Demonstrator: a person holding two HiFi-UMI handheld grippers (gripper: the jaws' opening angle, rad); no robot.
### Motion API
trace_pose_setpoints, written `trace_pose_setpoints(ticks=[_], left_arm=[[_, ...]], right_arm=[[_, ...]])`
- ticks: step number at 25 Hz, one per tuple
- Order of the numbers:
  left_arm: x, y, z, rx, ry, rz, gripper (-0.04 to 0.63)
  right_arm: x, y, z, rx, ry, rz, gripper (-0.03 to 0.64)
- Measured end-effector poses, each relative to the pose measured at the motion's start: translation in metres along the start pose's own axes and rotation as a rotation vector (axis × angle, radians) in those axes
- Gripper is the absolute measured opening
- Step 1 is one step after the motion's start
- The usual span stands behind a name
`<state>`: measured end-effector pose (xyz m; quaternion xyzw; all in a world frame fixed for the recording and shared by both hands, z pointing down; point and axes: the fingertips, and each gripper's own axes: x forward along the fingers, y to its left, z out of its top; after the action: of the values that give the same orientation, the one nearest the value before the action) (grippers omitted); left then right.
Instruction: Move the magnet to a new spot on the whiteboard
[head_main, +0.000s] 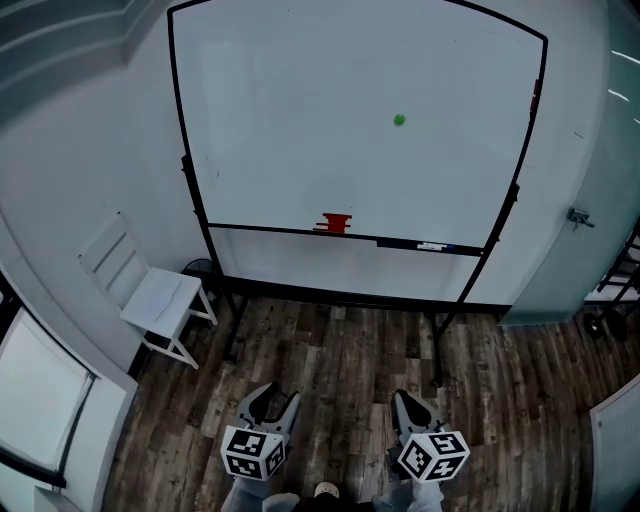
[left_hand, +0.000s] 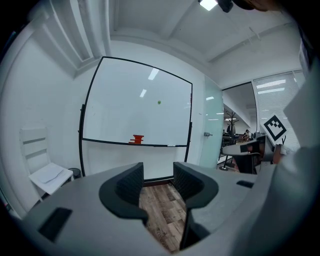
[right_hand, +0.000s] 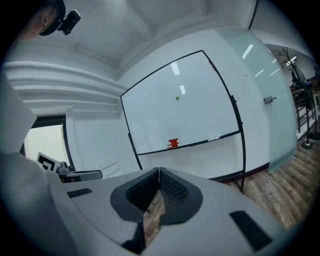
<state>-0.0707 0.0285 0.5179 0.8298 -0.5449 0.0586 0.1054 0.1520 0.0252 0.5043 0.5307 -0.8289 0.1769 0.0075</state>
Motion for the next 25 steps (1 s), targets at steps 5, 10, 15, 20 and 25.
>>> trace_pose_setpoints(ticks=[5,10,15,20,25], left_arm=[[0.006,0.001,-0.005,-0.008,-0.001,0.020,0.181],[0.001,-0.002,-0.013,-0.014,0.013,0.026,0.181],[0.001,0.000,-0.017,-0.014,0.025,0.023,0.181],[0.015,0.006,-0.012,-0.008,0.018,0.017,0.181],[0.041,0.016,-0.005,-0.013,0.012,0.003,0.181]], right_arm=[[0.007,-0.006,-0.004,-0.002,0.013,0.014,0.029],[0.001,-0.008,-0.015,0.009,0.033,0.011,0.029],[0.003,-0.006,-0.021,0.013,0.042,0.012,0.029],[0.014,-0.012,-0.016,0.012,0.035,0.004,0.029],[0.037,-0.022,-0.008,0.003,0.036,-0.006,0.029]])
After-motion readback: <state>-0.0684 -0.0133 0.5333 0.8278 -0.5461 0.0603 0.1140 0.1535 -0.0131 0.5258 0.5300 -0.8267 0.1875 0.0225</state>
